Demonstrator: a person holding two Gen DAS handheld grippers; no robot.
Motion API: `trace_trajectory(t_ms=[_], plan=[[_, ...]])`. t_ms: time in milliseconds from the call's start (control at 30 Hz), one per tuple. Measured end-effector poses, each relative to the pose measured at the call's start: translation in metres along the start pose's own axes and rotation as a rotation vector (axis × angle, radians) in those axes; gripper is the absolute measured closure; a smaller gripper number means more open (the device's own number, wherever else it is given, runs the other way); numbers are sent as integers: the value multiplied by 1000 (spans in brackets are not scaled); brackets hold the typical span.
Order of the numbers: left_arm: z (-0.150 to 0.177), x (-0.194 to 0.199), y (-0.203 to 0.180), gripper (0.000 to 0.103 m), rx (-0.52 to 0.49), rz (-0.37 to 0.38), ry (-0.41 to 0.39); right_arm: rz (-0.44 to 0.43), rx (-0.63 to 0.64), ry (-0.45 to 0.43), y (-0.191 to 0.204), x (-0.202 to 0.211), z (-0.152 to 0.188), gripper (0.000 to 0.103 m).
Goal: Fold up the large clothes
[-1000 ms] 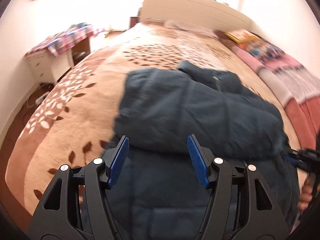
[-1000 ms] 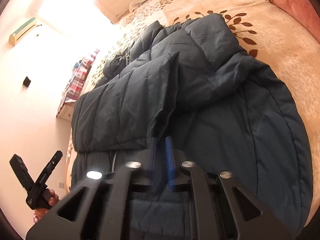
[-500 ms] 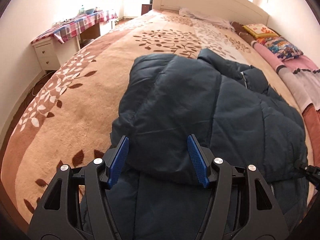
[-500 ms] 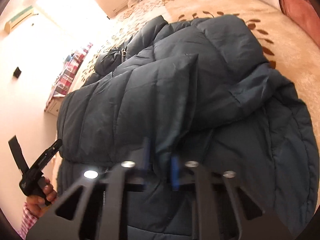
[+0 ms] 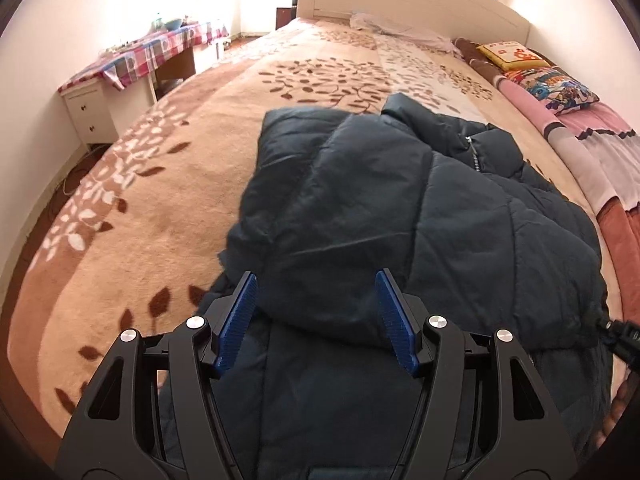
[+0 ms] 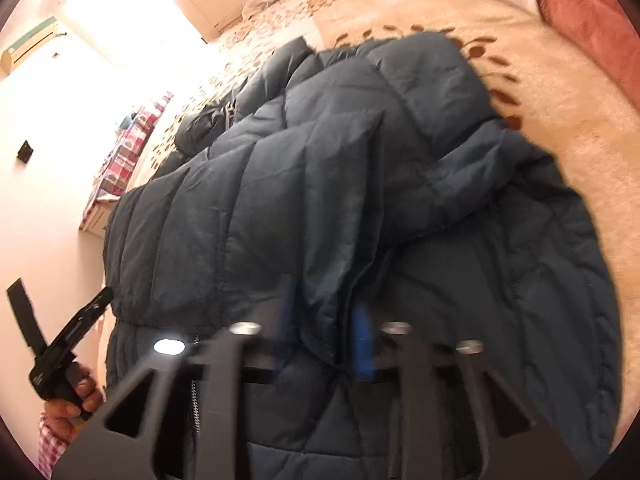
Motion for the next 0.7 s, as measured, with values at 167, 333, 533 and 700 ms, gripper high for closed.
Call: trace_trajectory(t_ms=[167, 333, 533, 700], plan=[[15, 28, 2, 42, -19, 9, 0, 23, 22, -58, -9, 32, 9, 56], [35, 56, 4, 42, -71, -10, -6, 83, 107, -91, -23, 67, 38, 53], [68, 88, 14, 39, -110, -33, 11, 135, 165, -90, -45, 100, 81, 42], [101, 117, 32, 39, -100, -9, 57, 183, 178, -78, -66, 124, 118, 42]])
Point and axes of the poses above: each gripper's, at about its wrist camera, not at the fingertips, and x roughly against the way its jaws point, y to its left, z to its underside, the point moved 1 cm from there along -x, roughly the way its jaws point, and after that the axes turned 8 degrees about z, right-handed, at the moved point
